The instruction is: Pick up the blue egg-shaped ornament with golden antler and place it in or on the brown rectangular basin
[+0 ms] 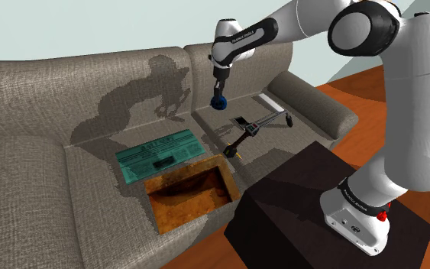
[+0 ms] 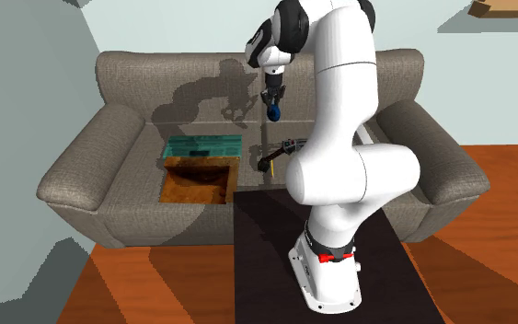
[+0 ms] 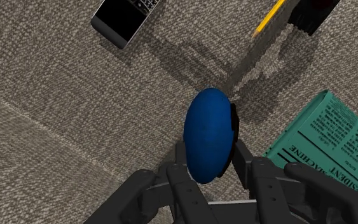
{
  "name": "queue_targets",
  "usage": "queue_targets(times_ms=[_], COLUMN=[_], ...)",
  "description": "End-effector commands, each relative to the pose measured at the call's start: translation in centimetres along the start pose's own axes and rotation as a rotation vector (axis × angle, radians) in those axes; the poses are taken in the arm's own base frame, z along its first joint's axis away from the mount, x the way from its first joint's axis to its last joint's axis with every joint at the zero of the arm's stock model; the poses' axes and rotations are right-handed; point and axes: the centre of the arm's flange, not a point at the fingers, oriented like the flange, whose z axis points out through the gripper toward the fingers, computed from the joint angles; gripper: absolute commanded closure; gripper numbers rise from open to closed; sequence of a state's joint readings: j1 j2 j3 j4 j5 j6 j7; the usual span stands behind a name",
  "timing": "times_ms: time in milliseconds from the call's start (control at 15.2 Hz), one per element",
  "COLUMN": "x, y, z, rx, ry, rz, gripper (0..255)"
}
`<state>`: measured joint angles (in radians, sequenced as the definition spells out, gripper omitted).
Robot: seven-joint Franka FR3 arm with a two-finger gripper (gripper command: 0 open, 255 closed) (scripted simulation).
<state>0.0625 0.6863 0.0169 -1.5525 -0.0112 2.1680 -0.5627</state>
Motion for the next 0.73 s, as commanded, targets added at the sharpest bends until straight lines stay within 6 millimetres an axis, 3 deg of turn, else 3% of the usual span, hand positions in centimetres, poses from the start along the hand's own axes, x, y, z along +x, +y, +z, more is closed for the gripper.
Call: queue_targets(times_ms=[0,264,660], x=[-0.1,-0.2,-1.2], y=[0.1,0.0,-7.8], z=[-1.1,-2.8,-2.5], rx=[0.0,0.0,0.0], ry=[0.0,0.0,0.0], rz=[0.0,0.0,0.0], gripper=[255,255,255])
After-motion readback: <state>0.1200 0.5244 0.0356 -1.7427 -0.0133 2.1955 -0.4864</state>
